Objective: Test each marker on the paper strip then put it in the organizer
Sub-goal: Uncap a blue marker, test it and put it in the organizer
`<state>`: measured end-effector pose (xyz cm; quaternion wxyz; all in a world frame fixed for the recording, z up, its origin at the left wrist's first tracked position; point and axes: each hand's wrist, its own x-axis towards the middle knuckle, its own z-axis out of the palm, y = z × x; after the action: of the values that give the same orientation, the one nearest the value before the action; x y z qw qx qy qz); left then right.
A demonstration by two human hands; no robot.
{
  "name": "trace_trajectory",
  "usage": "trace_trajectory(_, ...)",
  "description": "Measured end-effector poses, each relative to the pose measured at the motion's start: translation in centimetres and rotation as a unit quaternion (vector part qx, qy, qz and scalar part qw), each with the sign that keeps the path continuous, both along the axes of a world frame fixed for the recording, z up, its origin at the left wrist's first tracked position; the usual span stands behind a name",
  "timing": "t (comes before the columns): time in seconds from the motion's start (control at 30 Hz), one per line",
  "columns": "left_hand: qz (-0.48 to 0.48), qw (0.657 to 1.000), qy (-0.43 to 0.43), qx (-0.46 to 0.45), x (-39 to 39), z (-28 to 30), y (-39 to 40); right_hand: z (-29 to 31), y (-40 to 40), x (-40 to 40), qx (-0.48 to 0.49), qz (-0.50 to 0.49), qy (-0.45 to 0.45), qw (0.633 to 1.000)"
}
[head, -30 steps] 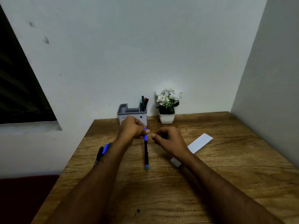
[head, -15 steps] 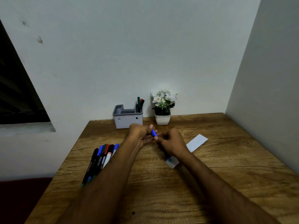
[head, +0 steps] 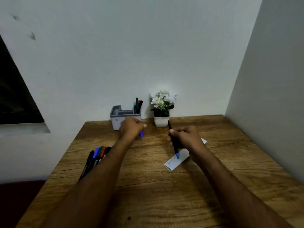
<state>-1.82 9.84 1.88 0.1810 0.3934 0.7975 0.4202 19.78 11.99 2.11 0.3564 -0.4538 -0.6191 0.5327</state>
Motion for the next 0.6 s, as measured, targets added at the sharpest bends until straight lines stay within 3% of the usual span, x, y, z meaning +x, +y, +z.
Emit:
trace_trajectory(0.1, -0.033, 0.984, 0.163, -0.067, 1.7, -2.0, 1.1, 0.0, -0.2, 0.1, 0.037, 0.002, 0.030, 0.999)
trace_trajectory(0.2, -0.041, 0.968, 0.234, -0.084, 2.9, -3.1, 1.2, -0.1, -0.4, 0.9, 0.058, -0.007, 0.079, 0.995)
trace_trajectory(0.47, -0.070, 0.948, 0.303, -0.060, 4.1, -3.7, 0.1, -0.2, 0.7, 2.5, 0.087, -0.012, 0.173, 0.981)
trace_trajectory(0.6, -0.102, 0.939, 0.326, 0.033, 5.3, -3.6, -0.5, -0.4, 1.1, 3.2, 0.092, -0.043, 0.220, 0.970)
